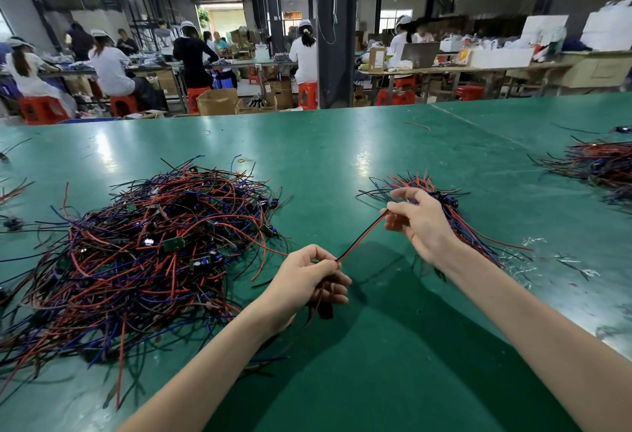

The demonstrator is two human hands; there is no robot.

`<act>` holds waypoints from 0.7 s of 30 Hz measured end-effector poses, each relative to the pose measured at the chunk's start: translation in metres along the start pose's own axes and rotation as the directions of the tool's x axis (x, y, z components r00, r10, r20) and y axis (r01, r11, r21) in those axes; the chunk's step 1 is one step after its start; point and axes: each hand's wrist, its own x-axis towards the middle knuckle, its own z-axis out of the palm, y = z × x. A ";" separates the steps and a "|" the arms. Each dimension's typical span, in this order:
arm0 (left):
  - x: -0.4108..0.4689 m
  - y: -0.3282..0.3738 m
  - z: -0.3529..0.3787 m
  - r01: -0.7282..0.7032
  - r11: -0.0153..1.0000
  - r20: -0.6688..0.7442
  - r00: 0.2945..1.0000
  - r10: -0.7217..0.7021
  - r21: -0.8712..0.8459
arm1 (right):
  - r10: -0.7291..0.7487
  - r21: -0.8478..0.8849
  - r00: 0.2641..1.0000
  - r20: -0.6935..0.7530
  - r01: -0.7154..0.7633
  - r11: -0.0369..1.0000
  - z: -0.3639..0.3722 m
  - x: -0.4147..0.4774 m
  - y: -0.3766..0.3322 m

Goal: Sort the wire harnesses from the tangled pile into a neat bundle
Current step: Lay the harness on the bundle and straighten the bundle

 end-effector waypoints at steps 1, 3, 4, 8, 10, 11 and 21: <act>0.000 0.000 0.000 0.001 1.000 -0.001 1.000 -0.001 -0.002 | -0.102 -0.172 0.995 0.021 0.104 0.980 -0.001 -0.001 0.001; 0.000 -0.001 0.000 0.001 1.000 -0.001 1.000 -0.001 -0.003 | -0.210 -0.361 0.976 0.061 0.218 0.907 -0.002 -0.002 0.003; 0.000 -0.001 0.000 0.000 1.000 0.000 1.000 0.000 -0.002 | -0.216 -0.365 0.975 0.057 0.222 0.904 -0.001 -0.002 0.003; 0.000 -0.002 0.000 -0.006 1.000 0.009 1.000 0.006 0.001 | 0.015 0.046 1.000 -0.025 -0.014 0.999 0.002 -0.002 0.000; 0.000 -0.002 0.000 -0.013 1.000 0.020 1.000 0.013 0.005 | 0.184 0.257 0.983 -0.011 -0.175 0.950 0.002 -0.001 -0.003; 0.000 -0.002 0.000 -0.016 1.000 0.026 1.000 0.016 0.005 | 0.259 0.335 0.966 0.007 -0.247 0.909 0.001 -0.001 -0.005; -0.003 -0.003 -0.001 -0.049 0.998 0.119 0.992 0.045 0.028 | 0.526 0.538 0.843 0.110 -0.496 0.682 0.000 -0.002 -0.013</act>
